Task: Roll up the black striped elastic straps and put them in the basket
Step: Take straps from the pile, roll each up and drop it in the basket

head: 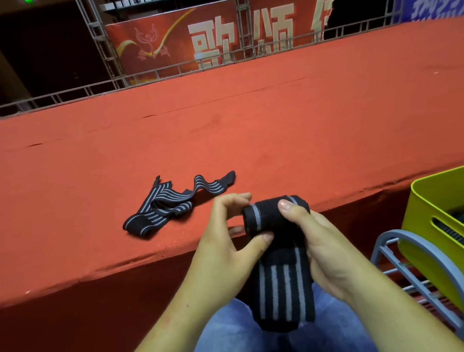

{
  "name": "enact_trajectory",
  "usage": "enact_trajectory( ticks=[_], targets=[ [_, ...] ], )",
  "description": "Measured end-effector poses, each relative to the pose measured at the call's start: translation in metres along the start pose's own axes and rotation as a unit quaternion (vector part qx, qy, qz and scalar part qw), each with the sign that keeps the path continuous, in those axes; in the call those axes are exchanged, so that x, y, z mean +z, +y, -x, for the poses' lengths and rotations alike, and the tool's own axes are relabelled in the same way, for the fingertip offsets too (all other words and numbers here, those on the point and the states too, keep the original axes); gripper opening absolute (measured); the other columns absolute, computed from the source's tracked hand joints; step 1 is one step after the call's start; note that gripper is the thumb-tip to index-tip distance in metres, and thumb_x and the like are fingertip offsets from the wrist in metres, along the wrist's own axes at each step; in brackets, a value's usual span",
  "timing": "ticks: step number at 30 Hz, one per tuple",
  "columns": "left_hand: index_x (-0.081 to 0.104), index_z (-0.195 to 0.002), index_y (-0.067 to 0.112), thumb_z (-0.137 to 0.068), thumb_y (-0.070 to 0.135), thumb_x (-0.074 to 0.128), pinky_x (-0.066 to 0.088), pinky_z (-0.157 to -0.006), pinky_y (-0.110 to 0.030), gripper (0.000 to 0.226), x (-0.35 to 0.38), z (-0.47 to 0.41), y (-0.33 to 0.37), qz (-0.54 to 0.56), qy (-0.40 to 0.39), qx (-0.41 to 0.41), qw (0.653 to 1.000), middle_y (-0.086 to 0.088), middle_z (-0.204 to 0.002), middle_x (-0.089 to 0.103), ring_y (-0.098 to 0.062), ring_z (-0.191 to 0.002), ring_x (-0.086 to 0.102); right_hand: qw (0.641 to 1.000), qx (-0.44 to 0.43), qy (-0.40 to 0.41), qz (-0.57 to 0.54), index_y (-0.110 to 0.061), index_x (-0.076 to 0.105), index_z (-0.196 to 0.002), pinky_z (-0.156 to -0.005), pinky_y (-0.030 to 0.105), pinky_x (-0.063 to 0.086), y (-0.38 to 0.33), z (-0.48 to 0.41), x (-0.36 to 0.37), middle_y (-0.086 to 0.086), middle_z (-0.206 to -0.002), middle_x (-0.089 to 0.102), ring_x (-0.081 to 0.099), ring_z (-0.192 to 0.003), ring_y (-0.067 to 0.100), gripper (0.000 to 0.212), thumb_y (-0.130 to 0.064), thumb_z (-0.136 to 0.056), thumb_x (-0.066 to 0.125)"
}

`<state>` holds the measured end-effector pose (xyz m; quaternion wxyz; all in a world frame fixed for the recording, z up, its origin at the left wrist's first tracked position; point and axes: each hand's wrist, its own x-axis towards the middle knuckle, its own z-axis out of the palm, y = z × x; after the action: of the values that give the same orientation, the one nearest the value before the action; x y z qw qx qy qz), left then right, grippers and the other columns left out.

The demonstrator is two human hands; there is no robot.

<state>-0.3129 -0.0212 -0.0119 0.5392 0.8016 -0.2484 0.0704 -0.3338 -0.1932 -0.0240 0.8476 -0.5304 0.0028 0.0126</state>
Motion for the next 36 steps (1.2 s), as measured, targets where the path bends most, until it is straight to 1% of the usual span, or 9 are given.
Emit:
enact_trajectory(
  ticks=[4, 7, 11, 13, 16, 20, 28, 31, 36],
  targets=[
    [0.049, -0.106, 0.033, -0.089, 0.033, 0.075, 0.053, -0.083, -0.024, 0.032, 0.0, 0.004, -0.006, 0.054, 0.055, -0.057, 0.995, 0.021, -0.101, 0.062, -0.001, -0.09, 0.063, 0.998, -0.023, 0.047, -0.02, -0.014, 0.071, -0.112, -0.091, 0.046, 0.059, -0.001, -0.004, -0.004, 0.014, -0.108, 0.078, 0.077, -0.099, 0.027, 0.033, -0.034, -0.087, 0.069],
    [0.054, -0.099, 0.03, -0.084, 0.049, 0.068, 0.047, -0.073, -0.023, 0.028, -0.002, 0.011, -0.005, 0.081, -0.016, -0.071, 0.994, 0.015, -0.082, 0.061, -0.004, -0.075, 0.056, 0.996, -0.03, 0.076, -0.023, -0.014, 0.068, -0.113, -0.087, 0.045, 0.059, -0.002, -0.006, -0.007, 0.012, -0.104, 0.078, 0.076, -0.094, 0.026, 0.017, -0.022, -0.098, 0.064],
    [0.057, -0.111, 0.025, -0.089, 0.046, 0.069, 0.054, -0.088, -0.055, 0.033, -0.004, 0.018, -0.006, 0.123, -0.114, -0.107, 0.98, -0.007, -0.088, 0.072, -0.023, -0.085, 0.067, 0.994, -0.046, 0.1, -0.012, -0.014, 0.066, -0.115, -0.086, 0.046, 0.06, -0.004, -0.006, -0.008, 0.01, -0.101, 0.078, 0.076, -0.094, 0.027, 0.017, -0.017, -0.098, 0.064],
    [0.061, -0.114, 0.023, -0.095, 0.032, 0.07, 0.053, -0.097, -0.061, 0.023, -0.007, 0.018, -0.005, 0.119, -0.127, -0.106, 0.979, -0.01, -0.1, 0.076, -0.029, -0.099, 0.074, 0.992, -0.056, 0.108, -0.011, -0.013, 0.066, -0.117, -0.085, 0.045, 0.061, -0.005, -0.006, -0.008, 0.008, -0.1, 0.078, 0.076, -0.094, 0.025, 0.019, -0.016, -0.098, 0.064],
    [0.07, -0.117, 0.019, -0.1, 0.017, 0.068, 0.056, -0.099, -0.051, 0.017, -0.009, 0.019, -0.002, 0.062, -0.164, -0.087, 0.981, -0.002, -0.113, 0.077, -0.023, -0.109, 0.073, 0.991, -0.064, 0.118, -0.011, -0.012, 0.065, -0.12, -0.087, 0.046, 0.061, -0.007, -0.006, -0.007, 0.008, -0.101, 0.078, 0.076, -0.096, 0.025, 0.021, -0.014, -0.099, 0.064],
    [0.076, -0.115, 0.018, -0.102, 0.024, 0.066, 0.055, -0.101, -0.049, 0.018, -0.007, 0.023, -0.002, 0.03, -0.216, -0.114, 0.969, 0.001, -0.113, 0.078, -0.02, -0.111, 0.073, 0.988, -0.078, 0.131, -0.016, -0.013, 0.064, -0.125, -0.097, 0.052, 0.058, -0.009, -0.007, -0.01, 0.016, -0.117, 0.076, 0.075, -0.109, 0.034, 0.026, -0.015, -0.099, 0.064],
    [0.077, -0.111, 0.02, -0.105, 0.039, 0.058, 0.054, -0.099, -0.045, 0.028, -0.004, 0.024, -0.012, -0.013, -0.254, -0.131, 0.958, 0.002, -0.116, 0.074, -0.017, -0.109, 0.072, 0.986, -0.132, 0.106, 0.008, -0.022, 0.064, -0.117, -0.079, 0.036, 0.059, -0.014, -0.01, -0.015, 0.002, -0.101, 0.075, 0.075, -0.093, 0.019, 0.023, -0.011, -0.098, 0.063],
    [0.068, -0.117, 0.031, -0.095, 0.056, 0.061, 0.051, -0.103, -0.042, 0.034, -0.008, 0.021, -0.019, -0.061, -0.207, -0.121, 0.969, 0.012, -0.117, 0.071, -0.005, -0.111, 0.067, 0.988, -0.13, 0.084, -0.002, -0.023, 0.063, -0.119, -0.079, 0.035, 0.06, -0.014, -0.009, -0.015, 0.001, -0.1, 0.074, 0.073, -0.093, 0.017, 0.029, -0.004, -0.098, 0.06],
    [0.049, -0.139, 0.036, -0.094, 0.058, 0.061, 0.048, -0.109, -0.029, 0.051, -0.015, 0.008, -0.014, 0.006, -0.096, -0.116, 0.989, 0.016, -0.13, 0.065, 0.007, -0.121, 0.059, 0.994, -0.102, 0.027, 0.007, -0.024, 0.059, -0.133, -0.088, 0.047, 0.06, -0.011, -0.006, -0.013, 0.013, -0.115, 0.071, 0.07, -0.106, 0.027, 0.046, 0.002, -0.095, 0.062]
  ],
)
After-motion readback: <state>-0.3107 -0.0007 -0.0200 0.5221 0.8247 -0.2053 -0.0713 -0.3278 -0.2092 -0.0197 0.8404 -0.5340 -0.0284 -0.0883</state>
